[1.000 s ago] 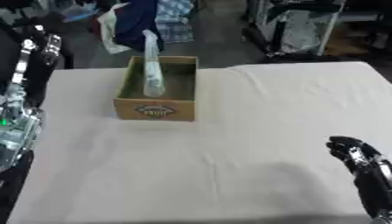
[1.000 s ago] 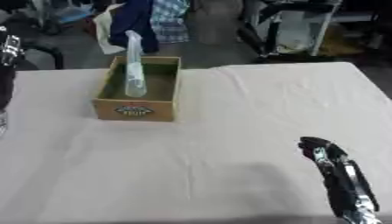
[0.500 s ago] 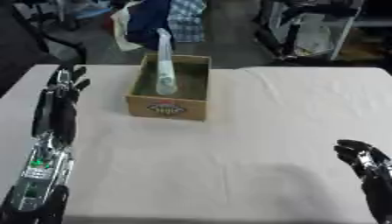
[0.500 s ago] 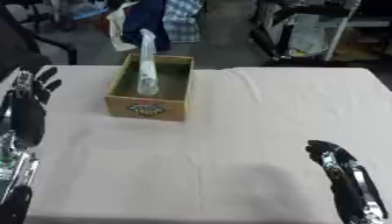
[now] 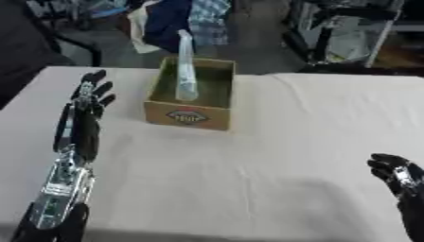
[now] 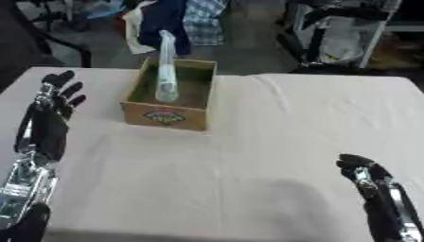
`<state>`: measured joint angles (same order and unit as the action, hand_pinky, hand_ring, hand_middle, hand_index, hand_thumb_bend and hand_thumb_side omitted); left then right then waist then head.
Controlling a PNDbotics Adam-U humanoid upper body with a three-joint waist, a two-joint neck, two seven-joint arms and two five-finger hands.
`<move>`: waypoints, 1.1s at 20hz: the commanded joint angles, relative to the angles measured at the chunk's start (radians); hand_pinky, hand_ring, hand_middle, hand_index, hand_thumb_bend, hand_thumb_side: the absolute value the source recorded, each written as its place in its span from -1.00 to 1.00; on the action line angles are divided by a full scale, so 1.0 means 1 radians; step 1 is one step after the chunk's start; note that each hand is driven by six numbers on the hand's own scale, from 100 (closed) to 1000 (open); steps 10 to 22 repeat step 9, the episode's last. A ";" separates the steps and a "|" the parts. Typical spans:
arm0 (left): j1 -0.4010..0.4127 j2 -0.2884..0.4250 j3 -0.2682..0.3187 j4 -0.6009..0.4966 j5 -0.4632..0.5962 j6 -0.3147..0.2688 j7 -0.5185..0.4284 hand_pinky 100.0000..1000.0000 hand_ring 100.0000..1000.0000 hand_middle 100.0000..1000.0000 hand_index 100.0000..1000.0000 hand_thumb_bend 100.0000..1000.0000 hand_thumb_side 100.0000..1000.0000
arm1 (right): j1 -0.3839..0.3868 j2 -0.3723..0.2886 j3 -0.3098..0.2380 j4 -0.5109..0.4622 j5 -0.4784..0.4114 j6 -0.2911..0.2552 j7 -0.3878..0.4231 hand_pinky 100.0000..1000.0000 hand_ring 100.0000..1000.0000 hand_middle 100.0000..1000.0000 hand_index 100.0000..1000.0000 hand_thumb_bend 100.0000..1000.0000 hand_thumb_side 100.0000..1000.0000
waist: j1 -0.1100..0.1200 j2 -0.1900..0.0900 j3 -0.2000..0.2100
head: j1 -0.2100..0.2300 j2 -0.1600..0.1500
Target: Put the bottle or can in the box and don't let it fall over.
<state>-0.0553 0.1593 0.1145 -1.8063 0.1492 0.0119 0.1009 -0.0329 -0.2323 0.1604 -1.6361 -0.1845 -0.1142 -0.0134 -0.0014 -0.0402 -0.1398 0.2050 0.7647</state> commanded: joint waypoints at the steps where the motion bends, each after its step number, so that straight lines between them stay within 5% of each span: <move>1: -0.005 0.007 0.000 -0.016 0.010 0.000 0.001 0.80 0.80 0.82 0.68 -1.00 0.68 | -0.008 -0.005 -0.008 -0.012 -0.005 0.000 -0.003 0.74 0.56 0.41 0.38 -1.00 0.20 | 0.001 -0.004 0.003 | -0.006 0.005; 22: -0.005 0.007 -0.005 -0.016 0.020 0.002 -0.003 0.80 0.78 0.80 0.66 -1.00 0.69 | -0.009 -0.004 -0.005 -0.012 -0.006 0.000 0.001 0.74 0.56 0.41 0.39 -1.00 0.21 | 0.002 0.000 0.003 | -0.011 0.005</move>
